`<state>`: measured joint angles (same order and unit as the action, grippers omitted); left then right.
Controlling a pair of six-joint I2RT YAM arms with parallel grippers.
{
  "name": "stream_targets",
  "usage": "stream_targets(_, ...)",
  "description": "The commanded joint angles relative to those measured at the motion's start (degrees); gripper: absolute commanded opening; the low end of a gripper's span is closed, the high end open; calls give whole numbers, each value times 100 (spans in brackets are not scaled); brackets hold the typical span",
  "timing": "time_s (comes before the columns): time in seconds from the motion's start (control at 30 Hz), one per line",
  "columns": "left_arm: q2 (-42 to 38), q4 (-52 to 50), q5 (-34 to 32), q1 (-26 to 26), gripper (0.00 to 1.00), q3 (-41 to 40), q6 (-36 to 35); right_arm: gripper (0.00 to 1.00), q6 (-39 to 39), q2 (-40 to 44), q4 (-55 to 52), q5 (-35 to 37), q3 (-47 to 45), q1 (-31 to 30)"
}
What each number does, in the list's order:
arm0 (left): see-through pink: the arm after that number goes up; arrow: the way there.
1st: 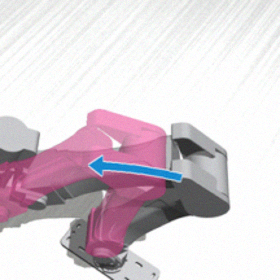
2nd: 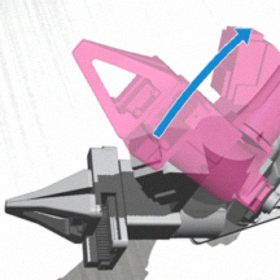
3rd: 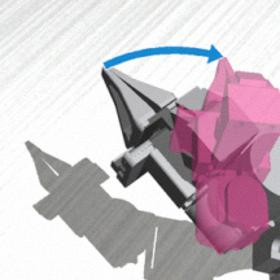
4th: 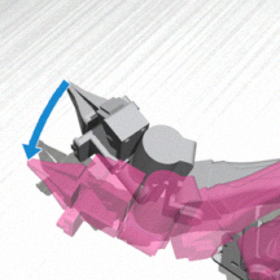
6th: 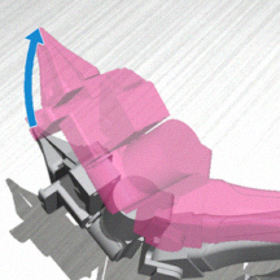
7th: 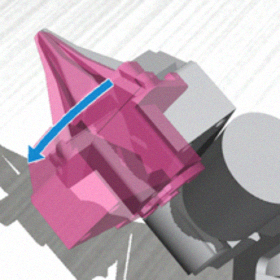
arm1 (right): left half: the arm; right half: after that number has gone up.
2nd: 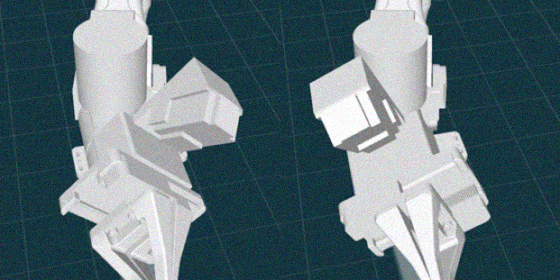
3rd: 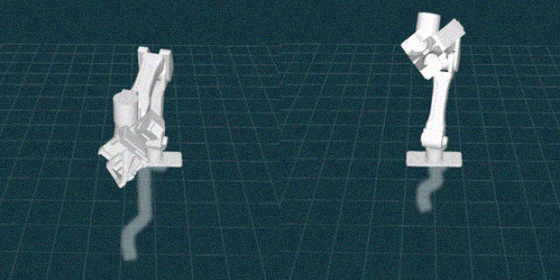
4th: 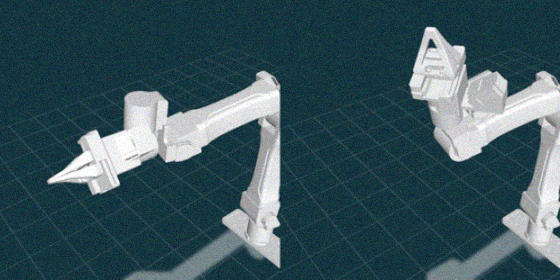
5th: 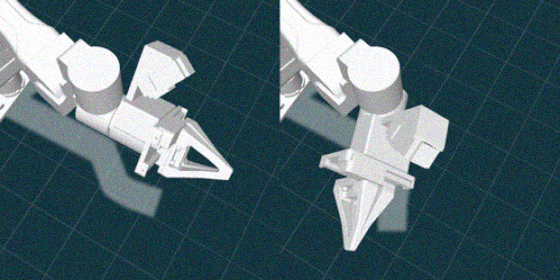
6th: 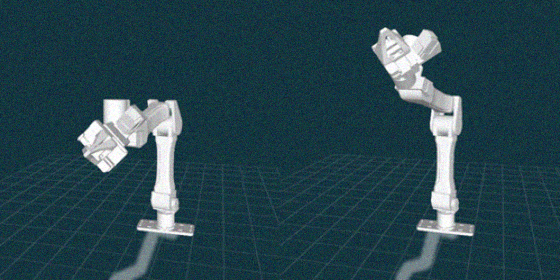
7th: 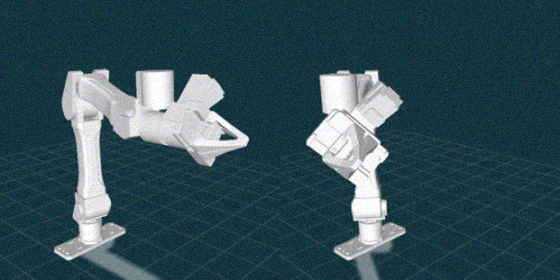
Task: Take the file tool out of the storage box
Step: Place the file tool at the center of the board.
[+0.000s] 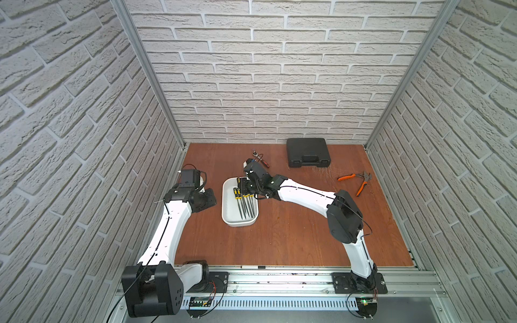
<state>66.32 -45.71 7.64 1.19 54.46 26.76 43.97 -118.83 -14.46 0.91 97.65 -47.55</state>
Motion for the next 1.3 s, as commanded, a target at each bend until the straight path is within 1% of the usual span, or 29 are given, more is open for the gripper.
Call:
stream_targets(0.0,-71,-109,-150,-41,51,162,-53,3,22,728,543,463,-603,115)
stream_targets(0.13,-56,-106,-158,-53,51,149,-92,3,-429,1154,-58,1079,-980,188)
stream_targets(0.27,33,-25,-11,-54,51,118,-58,3,-834,1181,-633,1608,-1141,254)
stream_targets(0.43,31,27,44,-58,51,49,-13,3,-941,910,-1020,2044,-1154,317)
stream_targets(0.57,-8,-21,36,-50,51,45,-22,3,-847,595,-1340,2262,-944,358)
stream_targets(0.63,-14,-38,28,-54,51,31,-31,3,-795,332,-1507,2263,-792,377)
stream_targets(0.8,2,-69,34,-53,51,33,-46,3,-518,-16,-1806,2185,-574,443)
stream_targets(1.1,90,-62,131,-67,53,56,-48,3,-326,-234,-1758,2079,-576,485)
stream_targets(1.27,118,-77,138,-65,53,74,-48,3,-60,-326,-1604,1855,-730,550)
